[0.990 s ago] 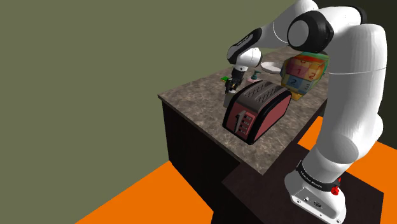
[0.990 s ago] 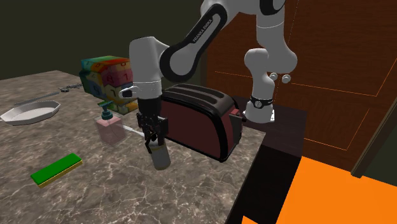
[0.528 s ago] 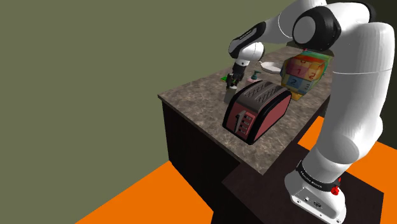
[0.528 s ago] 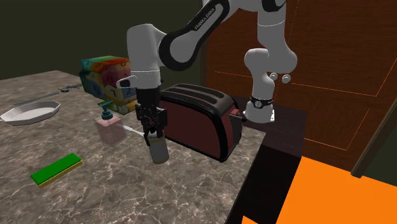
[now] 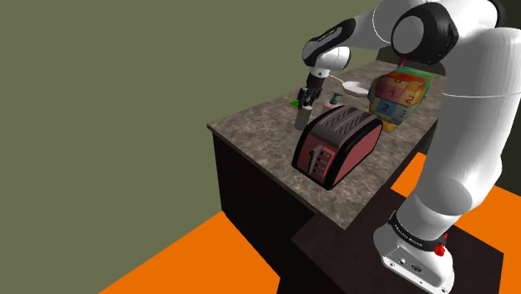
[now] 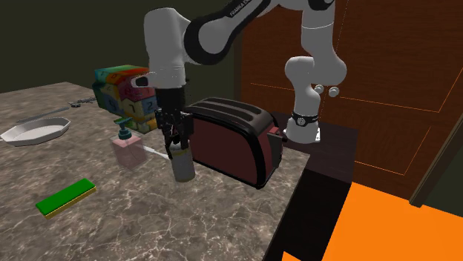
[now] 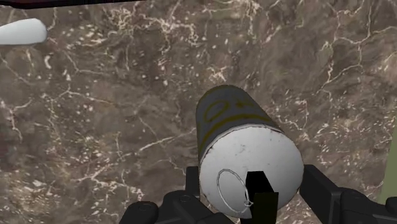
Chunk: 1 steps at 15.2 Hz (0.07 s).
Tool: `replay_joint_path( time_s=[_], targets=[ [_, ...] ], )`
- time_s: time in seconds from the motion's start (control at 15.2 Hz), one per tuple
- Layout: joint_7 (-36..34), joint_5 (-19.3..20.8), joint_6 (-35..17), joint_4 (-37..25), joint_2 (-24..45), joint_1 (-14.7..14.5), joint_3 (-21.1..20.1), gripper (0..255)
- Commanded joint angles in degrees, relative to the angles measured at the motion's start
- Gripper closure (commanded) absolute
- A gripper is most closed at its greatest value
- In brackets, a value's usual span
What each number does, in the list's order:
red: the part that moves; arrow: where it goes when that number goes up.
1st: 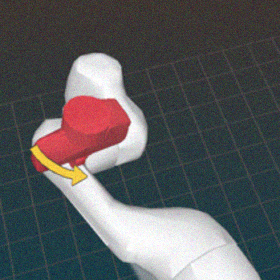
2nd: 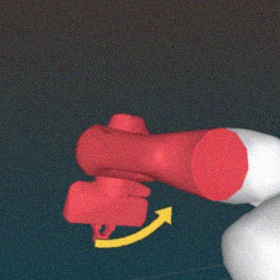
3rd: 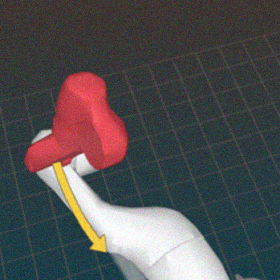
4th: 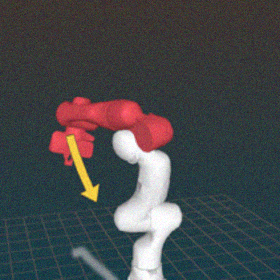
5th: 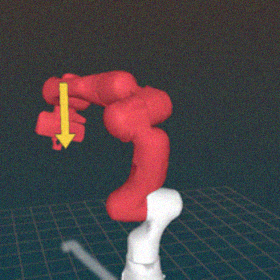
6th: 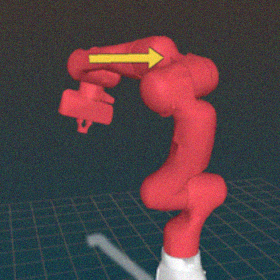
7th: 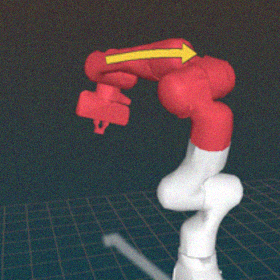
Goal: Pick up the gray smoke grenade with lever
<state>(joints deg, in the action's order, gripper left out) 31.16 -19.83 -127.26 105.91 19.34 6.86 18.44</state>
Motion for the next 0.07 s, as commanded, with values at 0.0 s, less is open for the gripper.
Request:
replay_joint_path(
  time_s=[0.0],
  targets=[
    [-0.1,0.2,0.3,0.1,-0.4,0.0,0.1,255]
  ],
)
